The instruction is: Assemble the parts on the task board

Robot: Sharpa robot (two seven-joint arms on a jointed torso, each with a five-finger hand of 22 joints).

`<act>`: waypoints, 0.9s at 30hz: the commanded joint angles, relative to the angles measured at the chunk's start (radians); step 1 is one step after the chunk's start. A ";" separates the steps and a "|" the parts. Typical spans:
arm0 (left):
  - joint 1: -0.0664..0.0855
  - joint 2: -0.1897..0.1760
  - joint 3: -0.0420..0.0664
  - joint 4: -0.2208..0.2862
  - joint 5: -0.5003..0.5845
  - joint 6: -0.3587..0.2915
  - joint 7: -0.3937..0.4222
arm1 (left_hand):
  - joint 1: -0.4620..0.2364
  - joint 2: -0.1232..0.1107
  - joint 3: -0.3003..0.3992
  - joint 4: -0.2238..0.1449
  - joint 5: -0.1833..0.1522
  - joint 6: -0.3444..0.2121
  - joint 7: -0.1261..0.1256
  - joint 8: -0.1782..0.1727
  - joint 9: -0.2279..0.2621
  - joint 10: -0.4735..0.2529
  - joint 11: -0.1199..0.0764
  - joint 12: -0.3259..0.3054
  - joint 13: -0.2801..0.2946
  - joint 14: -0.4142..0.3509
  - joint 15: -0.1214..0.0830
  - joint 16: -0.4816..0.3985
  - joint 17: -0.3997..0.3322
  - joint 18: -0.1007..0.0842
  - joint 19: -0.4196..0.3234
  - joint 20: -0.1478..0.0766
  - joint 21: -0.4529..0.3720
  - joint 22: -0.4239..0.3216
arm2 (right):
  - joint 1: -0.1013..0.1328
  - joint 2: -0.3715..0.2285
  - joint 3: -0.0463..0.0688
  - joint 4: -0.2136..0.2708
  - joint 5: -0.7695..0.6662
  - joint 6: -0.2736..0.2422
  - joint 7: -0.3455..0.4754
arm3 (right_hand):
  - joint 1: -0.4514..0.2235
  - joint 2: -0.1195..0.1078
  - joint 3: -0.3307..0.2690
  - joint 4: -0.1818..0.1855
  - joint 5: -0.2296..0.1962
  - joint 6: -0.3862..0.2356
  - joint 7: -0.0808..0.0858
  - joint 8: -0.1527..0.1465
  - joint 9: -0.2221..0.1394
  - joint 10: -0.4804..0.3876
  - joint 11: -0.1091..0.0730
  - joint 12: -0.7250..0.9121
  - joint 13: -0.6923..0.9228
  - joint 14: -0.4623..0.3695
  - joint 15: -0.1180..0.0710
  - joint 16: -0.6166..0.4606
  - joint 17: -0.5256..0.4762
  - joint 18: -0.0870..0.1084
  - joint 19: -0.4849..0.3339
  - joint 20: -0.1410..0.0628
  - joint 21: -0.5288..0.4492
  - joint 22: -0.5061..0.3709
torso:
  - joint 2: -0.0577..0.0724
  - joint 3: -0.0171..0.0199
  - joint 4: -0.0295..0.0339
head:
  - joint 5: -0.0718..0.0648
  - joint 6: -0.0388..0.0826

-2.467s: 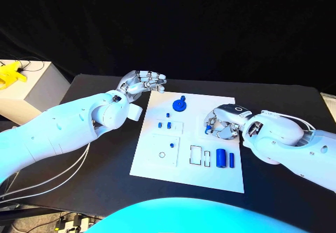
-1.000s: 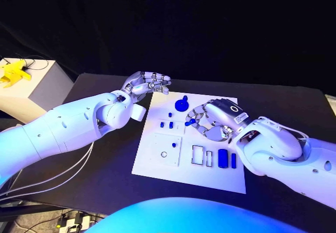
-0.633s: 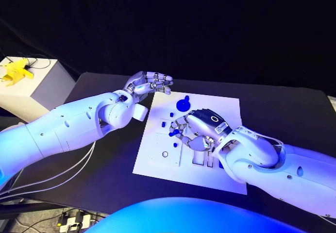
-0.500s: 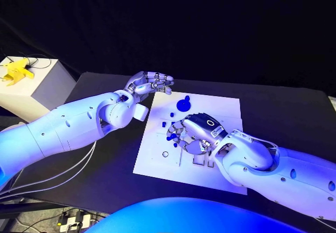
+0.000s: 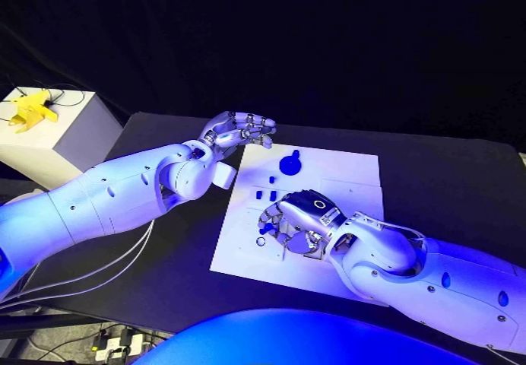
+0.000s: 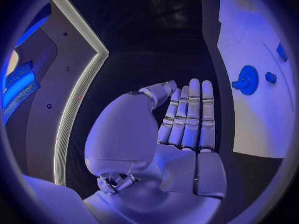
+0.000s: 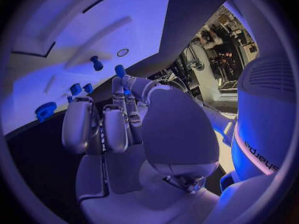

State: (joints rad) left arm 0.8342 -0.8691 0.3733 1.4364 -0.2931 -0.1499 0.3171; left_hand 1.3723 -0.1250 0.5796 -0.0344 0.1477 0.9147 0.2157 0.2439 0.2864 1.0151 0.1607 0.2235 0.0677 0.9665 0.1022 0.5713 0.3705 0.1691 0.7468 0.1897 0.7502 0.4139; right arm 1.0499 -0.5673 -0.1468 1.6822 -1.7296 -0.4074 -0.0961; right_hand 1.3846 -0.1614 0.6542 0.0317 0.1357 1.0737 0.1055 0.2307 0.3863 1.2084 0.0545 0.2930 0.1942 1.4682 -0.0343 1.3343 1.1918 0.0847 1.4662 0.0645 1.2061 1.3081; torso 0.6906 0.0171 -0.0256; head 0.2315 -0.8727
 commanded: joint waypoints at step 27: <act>0.000 0.003 0.001 0.002 0.004 0.018 0.005 | -0.005 -0.004 0.002 0.001 -0.002 -0.008 0.003 0.007 -0.001 -0.010 0.000 0.002 0.001 -0.006 -0.003 0.004 0.001 0.012 0.002 0.008 -0.007 -0.001 | -0.023 0.018 -0.003 -0.012 -0.035 0.088 -0.020 | -0.008 -0.004 0.008 -0.002 0.010 0.010 0.006 0.029 0.055 0.015 -0.017 -0.007 0.001 0.030 -0.007 0.007 0.003 -0.021 0.040 -0.009 0.006 0.102 | 0.000 0.0003 -0.0002 | 0.007 0.000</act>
State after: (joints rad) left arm 0.8342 -0.8673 0.3733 1.4362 -0.2931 -0.1484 0.3164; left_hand 1.3723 -0.1250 0.5796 -0.0344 0.1477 0.9147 0.2157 0.2439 0.2864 1.0151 0.1607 0.2235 0.0677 0.9666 0.1021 0.5713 0.3702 0.1691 0.7468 0.1897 0.7503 0.4142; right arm 1.0286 -0.5503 -0.1496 1.6720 -1.7504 -0.3401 -0.1112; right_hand 1.3780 -0.1707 0.6570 0.0288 0.1396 1.0734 0.1059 0.2369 0.3868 1.2091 0.0550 0.2892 0.1960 1.4682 -0.0343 1.3382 1.1939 0.0692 1.4662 0.0646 1.2061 1.3077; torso 0.6908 0.0168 -0.0251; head 0.2383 -0.8727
